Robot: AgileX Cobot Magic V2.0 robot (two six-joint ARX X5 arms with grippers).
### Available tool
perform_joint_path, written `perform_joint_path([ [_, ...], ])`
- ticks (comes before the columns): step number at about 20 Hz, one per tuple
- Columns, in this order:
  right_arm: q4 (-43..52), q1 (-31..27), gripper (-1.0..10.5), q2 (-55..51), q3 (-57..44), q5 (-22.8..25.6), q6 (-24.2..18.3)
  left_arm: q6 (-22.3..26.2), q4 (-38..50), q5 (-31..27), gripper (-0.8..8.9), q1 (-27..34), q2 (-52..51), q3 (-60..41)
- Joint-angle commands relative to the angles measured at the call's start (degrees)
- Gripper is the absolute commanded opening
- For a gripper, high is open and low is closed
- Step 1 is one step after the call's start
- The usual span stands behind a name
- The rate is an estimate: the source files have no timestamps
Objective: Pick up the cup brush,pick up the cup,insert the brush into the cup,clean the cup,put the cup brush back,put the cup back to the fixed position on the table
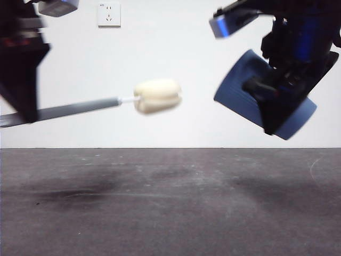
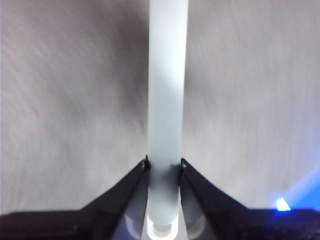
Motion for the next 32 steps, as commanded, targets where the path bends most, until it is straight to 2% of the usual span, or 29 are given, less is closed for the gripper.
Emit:
perform_joint_path([
  [1, 2.7, -0.1, -0.2, -2.3, 0.0, -4.3, 11.1, -12.0, 6.5, 1.7, -0.09, 1.8, 0.1, 0.0],
  [3, 5.4, -0.1, -0.2, -4.2, 0.0, -9.2, 13.7, -19.3, 9.9, 2.1, -0.09, 3.3, 1.1, 0.0],
  [6, 8.6, 0.0, -0.2, -6.2, 0.0, -12.5, 15.7, -24.8, 11.7, 2.2, -0.09, 5.9, 3.6, 0.0],
  [11, 12.1, -0.1, -0.2, -6.8, 0.0, -14.0, 16.2, -29.2, 14.3, 2.3, -0.08, 6.0, 11.3, 0.0],
  [13, 12.3, 0.0, -0.2, -6.8, 0.0, -15.4, 16.2, -29.2, 14.6, 2.2, -0.08, 6.0, 15.2, 0.0],
  [19, 12.5, -0.1, -0.2, -7.4, 0.0, -15.4, 16.2, -30.1, 18.8, 2.3, -0.08, 5.6, 21.9, 0.0],
  [24, 12.6, -0.1, -0.2, -7.4, 0.0, -15.4, 16.2, -30.0, 21.0, 2.1, -0.08, 4.5, 23.6, 0.0],
  [32, 12.9, 0.0, -0.2, -7.4, 0.0, -16.9, 17.5, -29.0, 19.3, 2.3, -0.09, 4.5, 26.8, 0.0],
])
